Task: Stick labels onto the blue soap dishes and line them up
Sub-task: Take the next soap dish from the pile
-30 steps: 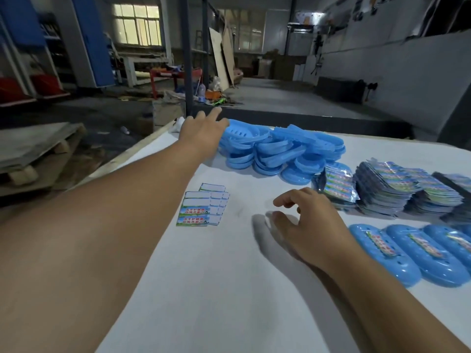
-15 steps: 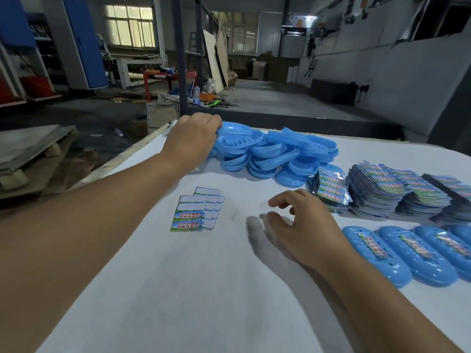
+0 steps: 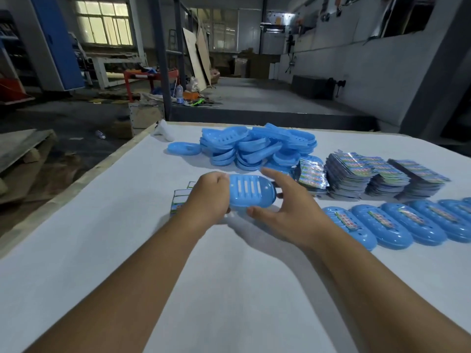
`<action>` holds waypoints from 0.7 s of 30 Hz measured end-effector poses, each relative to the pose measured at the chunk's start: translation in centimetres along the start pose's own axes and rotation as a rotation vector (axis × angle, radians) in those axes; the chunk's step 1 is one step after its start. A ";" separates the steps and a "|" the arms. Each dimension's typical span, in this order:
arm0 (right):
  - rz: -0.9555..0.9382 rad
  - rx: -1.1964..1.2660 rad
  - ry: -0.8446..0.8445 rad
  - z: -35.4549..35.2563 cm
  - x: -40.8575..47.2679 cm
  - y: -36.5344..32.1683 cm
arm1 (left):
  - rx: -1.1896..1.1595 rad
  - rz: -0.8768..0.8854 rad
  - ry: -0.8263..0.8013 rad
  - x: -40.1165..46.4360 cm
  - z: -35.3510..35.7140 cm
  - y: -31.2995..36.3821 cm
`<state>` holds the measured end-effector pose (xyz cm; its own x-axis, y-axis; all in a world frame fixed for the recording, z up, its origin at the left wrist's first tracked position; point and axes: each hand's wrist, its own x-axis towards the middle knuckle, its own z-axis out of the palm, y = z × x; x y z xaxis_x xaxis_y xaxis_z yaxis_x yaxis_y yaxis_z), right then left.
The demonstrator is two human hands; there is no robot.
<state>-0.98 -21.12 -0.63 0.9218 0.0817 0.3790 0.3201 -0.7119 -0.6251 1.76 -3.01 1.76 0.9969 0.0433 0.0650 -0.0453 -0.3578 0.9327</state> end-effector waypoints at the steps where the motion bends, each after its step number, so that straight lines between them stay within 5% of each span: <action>1: 0.004 -0.014 -0.036 0.0 0.0 -0.1 | 0.028 0.000 0.002 -0.1 -0.1 -0.2; 6: -0.003 -0.052 -0.053 -0.2 0.0 -0.2 | 0.188 0.110 0.045 -0.1 -0.6 -1.0; 9: 0.051 -0.134 -0.097 -0.4 0.0 0.4 | 0.560 0.240 0.215 0.3 -1.4 -1.2; 14: 0.091 -0.233 -0.152 0.0 -0.1 0.9 | 1.052 0.031 0.242 0.6 -4.4 -2.0; 21: 0.132 -0.184 -0.162 0.2 0.0 0.9 | 1.020 -0.039 0.138 0.5 -5.5 -2.4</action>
<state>-0.63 -21.61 -1.29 0.9806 0.0799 0.1787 0.1633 -0.8373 -0.5218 2.05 3.01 1.54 0.9777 0.1552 0.1412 0.1264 -0.9728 0.1940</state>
